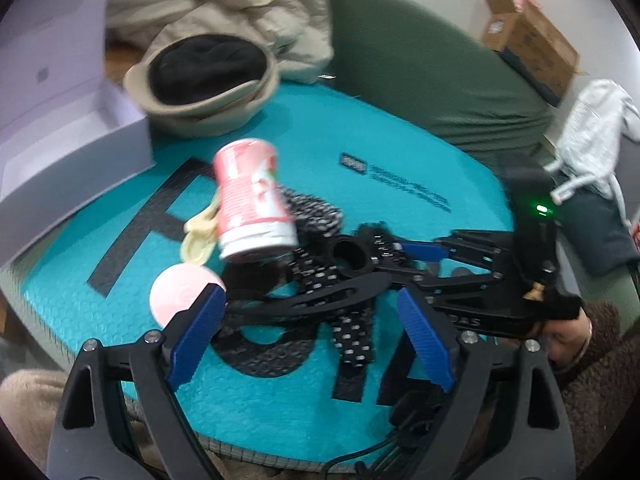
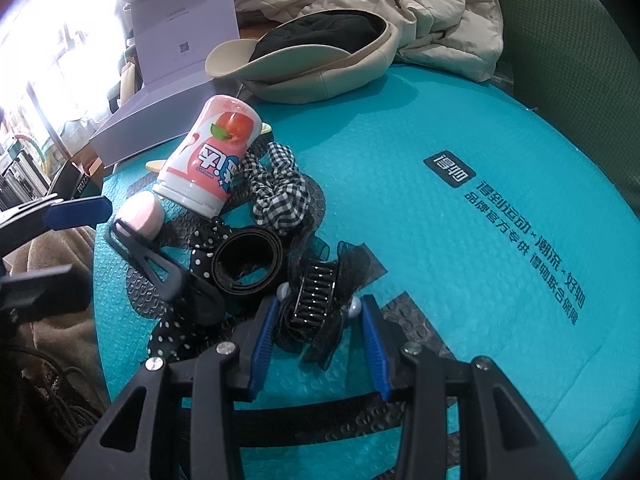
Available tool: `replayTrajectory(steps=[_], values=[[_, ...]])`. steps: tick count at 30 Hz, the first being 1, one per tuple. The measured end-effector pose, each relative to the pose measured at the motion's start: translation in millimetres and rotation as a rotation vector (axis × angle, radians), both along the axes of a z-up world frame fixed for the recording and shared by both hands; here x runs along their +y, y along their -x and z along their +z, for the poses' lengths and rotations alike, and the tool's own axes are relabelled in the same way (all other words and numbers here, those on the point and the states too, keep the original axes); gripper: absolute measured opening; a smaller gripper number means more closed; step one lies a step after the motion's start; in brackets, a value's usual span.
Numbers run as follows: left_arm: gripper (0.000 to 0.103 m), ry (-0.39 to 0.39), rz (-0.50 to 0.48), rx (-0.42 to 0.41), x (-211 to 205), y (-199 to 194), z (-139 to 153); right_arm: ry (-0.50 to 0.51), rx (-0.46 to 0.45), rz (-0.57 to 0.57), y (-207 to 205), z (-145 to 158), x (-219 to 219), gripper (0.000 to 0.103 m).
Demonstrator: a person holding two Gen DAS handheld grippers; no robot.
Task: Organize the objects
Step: 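Close the right gripper on the black claw clip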
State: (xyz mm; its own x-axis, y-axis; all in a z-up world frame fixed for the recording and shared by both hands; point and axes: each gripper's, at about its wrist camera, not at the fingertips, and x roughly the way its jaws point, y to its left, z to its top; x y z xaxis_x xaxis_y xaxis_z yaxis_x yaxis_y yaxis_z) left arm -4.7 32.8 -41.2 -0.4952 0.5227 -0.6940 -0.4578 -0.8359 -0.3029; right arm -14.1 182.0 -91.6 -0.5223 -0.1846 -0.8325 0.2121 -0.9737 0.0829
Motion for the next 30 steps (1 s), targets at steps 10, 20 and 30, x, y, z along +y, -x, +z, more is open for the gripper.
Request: replayTrajectory(steps=[10,20,30], values=[[0.088,0.046,-0.147,-0.024,26.6,5.0,-7.6,0.015,0.007,0.003,-2.3,-0.1,2.6,0.042],[0.056,0.072,-0.153,-0.055,37.5,17.7,-19.7,0.028,0.006,-0.002,-1.0,0.2,4.8,0.042],[0.019,0.119,-0.108,-0.004,37.5,20.6,-17.2,0.004,0.023,-0.003,-4.9,6.7,3.8,0.035]])
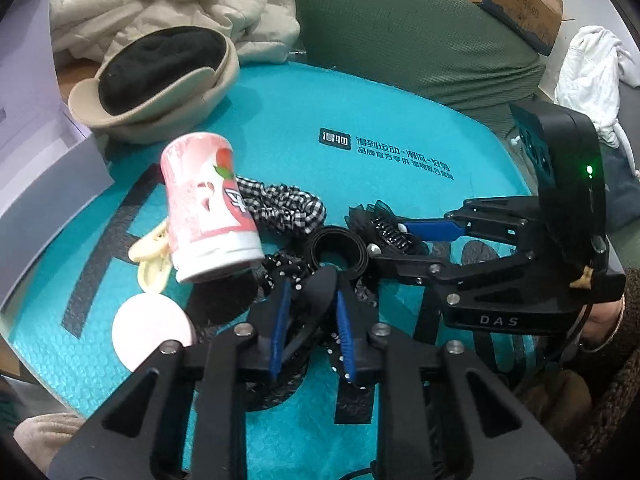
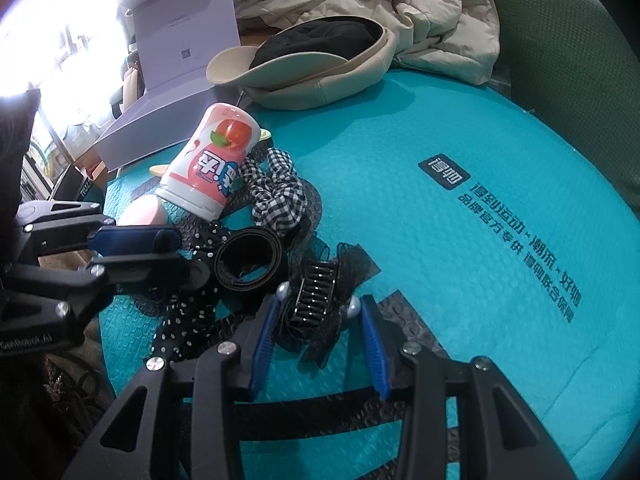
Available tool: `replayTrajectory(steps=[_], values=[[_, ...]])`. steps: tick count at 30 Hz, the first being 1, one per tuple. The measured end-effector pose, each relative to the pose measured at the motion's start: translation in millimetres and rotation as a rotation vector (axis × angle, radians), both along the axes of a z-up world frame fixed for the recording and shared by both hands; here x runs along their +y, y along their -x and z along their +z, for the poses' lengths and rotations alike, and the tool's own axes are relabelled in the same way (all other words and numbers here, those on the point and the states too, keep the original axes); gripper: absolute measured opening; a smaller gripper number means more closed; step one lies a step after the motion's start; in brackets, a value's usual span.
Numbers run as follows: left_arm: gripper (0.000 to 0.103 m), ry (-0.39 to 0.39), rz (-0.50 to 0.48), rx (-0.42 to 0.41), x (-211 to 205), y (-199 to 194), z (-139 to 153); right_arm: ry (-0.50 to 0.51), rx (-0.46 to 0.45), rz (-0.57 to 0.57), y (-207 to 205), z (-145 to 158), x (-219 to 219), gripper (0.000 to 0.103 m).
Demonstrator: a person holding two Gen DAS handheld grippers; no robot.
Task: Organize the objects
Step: 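Close the right gripper on the black claw clip, then lift the black claw clip with the right gripper and carry it into the white box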
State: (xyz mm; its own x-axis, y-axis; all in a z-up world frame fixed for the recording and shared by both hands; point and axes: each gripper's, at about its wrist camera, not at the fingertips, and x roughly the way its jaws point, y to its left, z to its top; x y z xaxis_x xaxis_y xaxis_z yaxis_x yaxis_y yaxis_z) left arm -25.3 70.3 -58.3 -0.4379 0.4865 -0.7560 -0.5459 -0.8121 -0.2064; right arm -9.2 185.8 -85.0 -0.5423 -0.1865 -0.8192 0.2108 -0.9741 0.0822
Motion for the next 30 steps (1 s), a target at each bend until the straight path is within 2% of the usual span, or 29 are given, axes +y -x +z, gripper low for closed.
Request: replayTrajectory(steps=[3,9,16,30], values=[[0.014,-0.006,-0.003,-0.005,-1.1,-0.6,2.7,-0.008,0.003,0.002,-0.3,3.1,-1.0,0.035],[0.011,-0.025,0.008,-0.013,-7.1,-4.1,8.0,-0.011,-0.01,-0.017,-2.7,7.3,-1.3,0.035],[0.005,-0.047,0.019,-0.004,-16.9,-4.1,22.1,-0.029,0.023,-0.032,-5.3,31.2,-2.5,0.035],[0.005,-0.058,0.065,0.038,-42.6,-3.2,51.8,-0.041,0.067,0.02,-1.4,65.0,-33.2,0.035]])
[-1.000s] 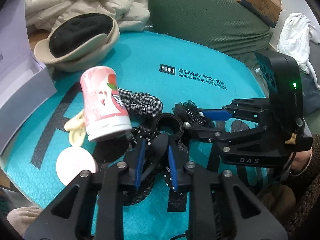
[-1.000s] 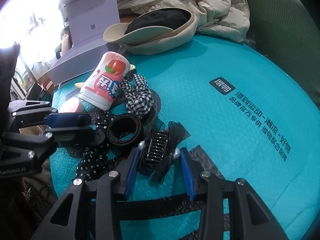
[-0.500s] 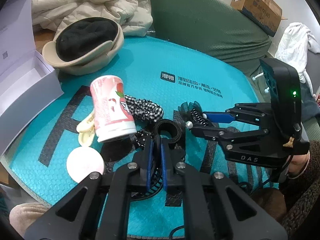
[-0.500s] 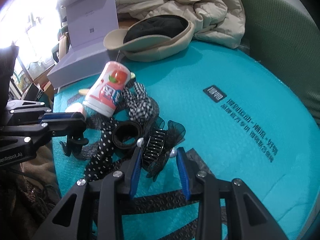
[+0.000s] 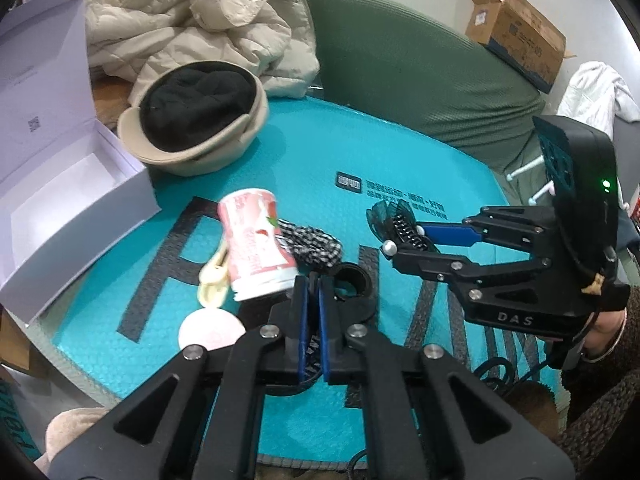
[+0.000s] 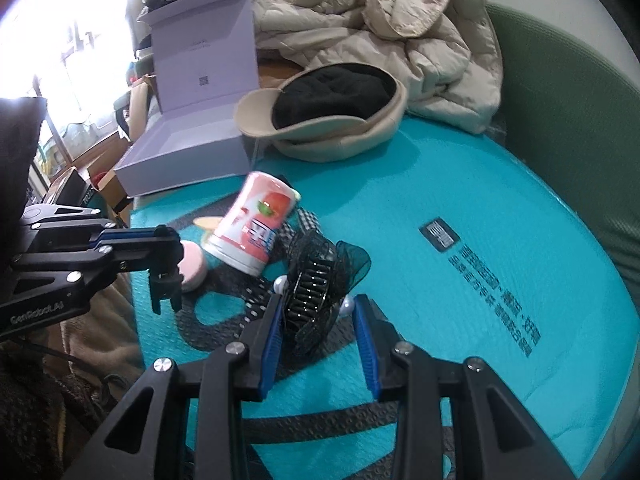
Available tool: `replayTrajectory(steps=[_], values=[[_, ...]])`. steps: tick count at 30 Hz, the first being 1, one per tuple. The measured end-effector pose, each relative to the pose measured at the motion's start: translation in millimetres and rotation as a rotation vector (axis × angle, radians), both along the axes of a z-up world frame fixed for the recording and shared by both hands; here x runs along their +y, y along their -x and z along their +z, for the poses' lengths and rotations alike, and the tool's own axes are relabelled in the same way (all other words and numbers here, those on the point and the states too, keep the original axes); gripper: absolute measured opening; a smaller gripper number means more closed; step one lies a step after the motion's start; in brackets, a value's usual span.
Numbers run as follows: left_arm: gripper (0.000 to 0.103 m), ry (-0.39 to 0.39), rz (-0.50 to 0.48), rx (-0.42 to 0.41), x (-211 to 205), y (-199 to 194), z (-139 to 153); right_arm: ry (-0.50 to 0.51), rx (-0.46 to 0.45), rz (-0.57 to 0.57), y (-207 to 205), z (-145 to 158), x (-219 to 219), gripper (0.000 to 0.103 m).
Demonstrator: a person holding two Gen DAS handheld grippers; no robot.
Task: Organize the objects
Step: 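Lift the black claw clip with the right gripper and carry it into the white box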
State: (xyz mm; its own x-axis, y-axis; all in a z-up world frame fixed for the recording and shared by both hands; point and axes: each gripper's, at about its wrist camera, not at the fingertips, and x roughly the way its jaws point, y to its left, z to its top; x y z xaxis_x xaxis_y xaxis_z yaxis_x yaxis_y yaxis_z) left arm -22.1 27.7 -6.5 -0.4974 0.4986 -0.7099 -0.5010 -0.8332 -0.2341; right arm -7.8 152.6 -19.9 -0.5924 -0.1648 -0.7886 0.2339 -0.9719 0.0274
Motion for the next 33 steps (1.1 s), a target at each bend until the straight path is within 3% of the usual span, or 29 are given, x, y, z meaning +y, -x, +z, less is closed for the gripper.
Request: replayTrajectory(steps=[21,33], values=[[0.005,0.012,0.174,0.022,-84.2,23.1,30.7,0.021,0.035,0.23,51.8,26.0,-87.9,0.035],[0.005,0.029,0.241,0.018,-129.1,45.6,28.9,0.028,0.023,0.333,93.6,25.3,-136.6,0.035]])
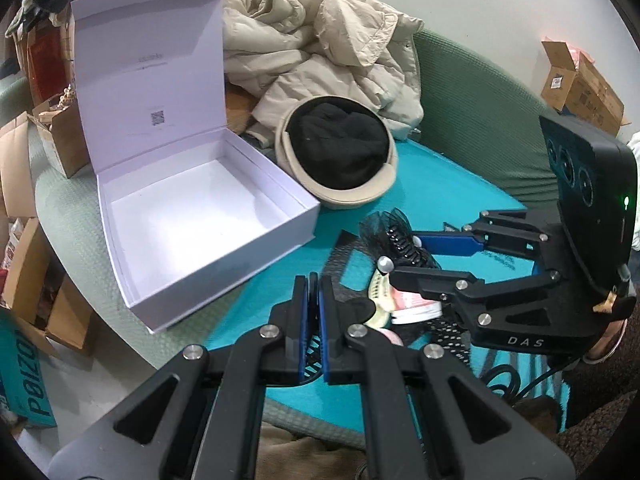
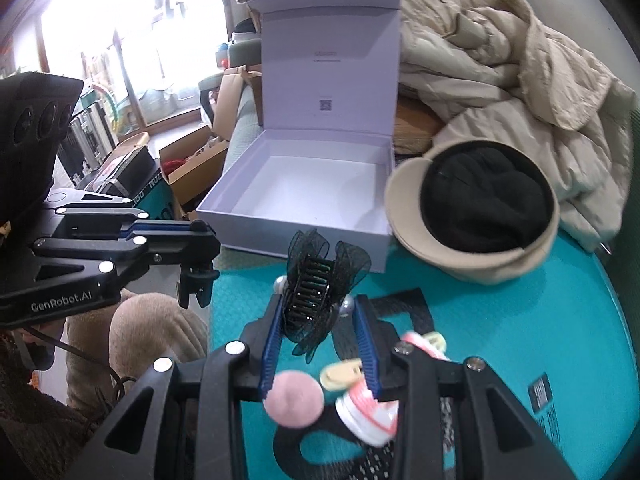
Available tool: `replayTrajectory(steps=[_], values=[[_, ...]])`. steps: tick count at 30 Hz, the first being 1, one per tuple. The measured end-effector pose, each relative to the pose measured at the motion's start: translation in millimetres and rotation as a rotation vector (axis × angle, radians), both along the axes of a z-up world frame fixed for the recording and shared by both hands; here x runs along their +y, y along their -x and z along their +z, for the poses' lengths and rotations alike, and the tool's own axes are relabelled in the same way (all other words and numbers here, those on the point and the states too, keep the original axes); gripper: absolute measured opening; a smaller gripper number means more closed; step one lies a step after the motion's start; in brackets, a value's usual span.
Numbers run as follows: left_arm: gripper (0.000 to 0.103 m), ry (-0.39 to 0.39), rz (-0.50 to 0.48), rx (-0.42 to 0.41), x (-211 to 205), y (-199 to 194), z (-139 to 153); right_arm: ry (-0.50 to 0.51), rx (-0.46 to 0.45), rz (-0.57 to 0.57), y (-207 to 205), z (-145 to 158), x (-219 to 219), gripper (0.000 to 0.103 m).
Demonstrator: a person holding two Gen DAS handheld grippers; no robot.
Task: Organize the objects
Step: 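Lift the black claw clip with the right gripper and carry it into the white box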
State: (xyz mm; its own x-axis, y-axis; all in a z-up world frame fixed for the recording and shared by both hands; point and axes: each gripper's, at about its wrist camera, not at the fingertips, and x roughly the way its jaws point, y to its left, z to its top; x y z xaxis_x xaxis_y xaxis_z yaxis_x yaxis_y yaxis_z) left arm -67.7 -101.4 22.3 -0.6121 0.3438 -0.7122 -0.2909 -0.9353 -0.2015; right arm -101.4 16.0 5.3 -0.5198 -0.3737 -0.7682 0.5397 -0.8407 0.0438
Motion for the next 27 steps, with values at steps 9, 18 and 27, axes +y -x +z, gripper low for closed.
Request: replayTrajectory(steps=[9,18,27], values=[[0.005,-0.001,0.013,0.001,-25.0,26.6,0.8,-0.007,0.012,0.042,39.6,1.0,-28.2,0.035],[0.005,-0.02,0.03,0.0,-52.9,65.5,0.7,-0.01,0.027,0.047,81.3,2.6,-43.2,0.035],[0.005,-0.149,0.006,-0.054,-73.7,97.8,0.2,0.016,0.037,0.058,113.9,7.2,-53.9,0.035]])
